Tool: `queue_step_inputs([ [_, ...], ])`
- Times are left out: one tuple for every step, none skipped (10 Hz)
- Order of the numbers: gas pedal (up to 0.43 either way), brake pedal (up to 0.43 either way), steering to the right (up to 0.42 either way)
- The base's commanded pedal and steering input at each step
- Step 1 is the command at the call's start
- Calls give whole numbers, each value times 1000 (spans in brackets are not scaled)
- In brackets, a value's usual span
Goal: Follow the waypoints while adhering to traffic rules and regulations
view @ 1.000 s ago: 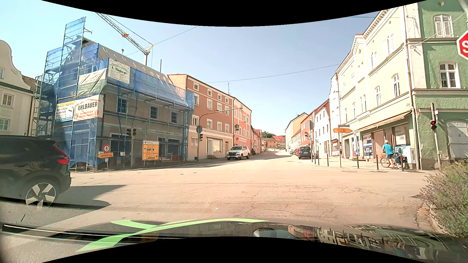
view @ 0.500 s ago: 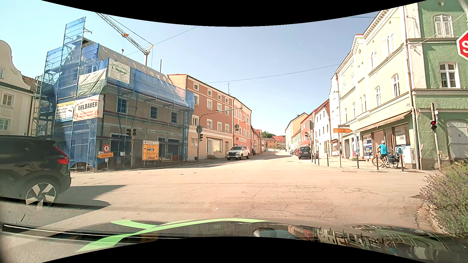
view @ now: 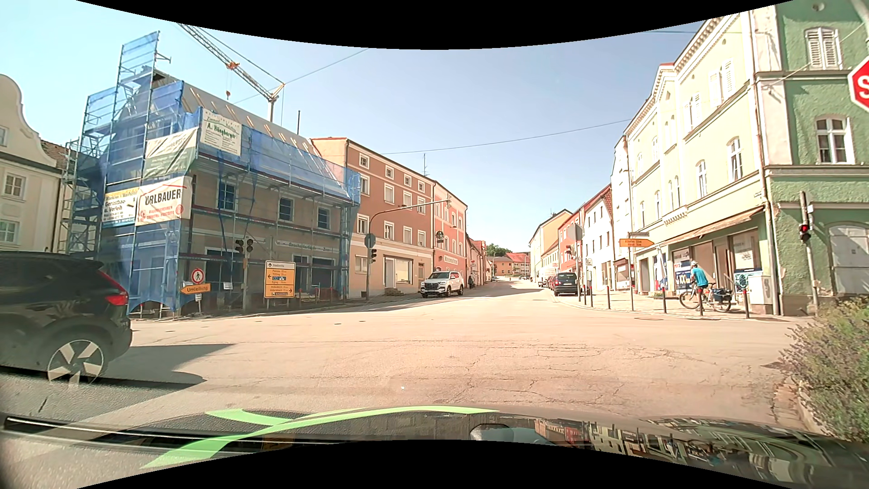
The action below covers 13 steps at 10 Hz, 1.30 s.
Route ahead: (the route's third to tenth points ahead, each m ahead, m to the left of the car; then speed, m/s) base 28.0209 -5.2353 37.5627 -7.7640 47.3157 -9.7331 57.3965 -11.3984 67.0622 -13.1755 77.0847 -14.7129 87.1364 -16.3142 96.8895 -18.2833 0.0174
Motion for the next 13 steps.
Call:
queue_step_inputs([
  [0,232,13],
  [0,232,13],
  [0,238,13],
  [0,238,13],
  [0,238,13],
  [0,238,13],
  [0,238,13],
  [0,238,13],
  [0,238,13],
  [0,238,13],
  [0,238,13],
  [0,238,13],
  [0,238,13],
])
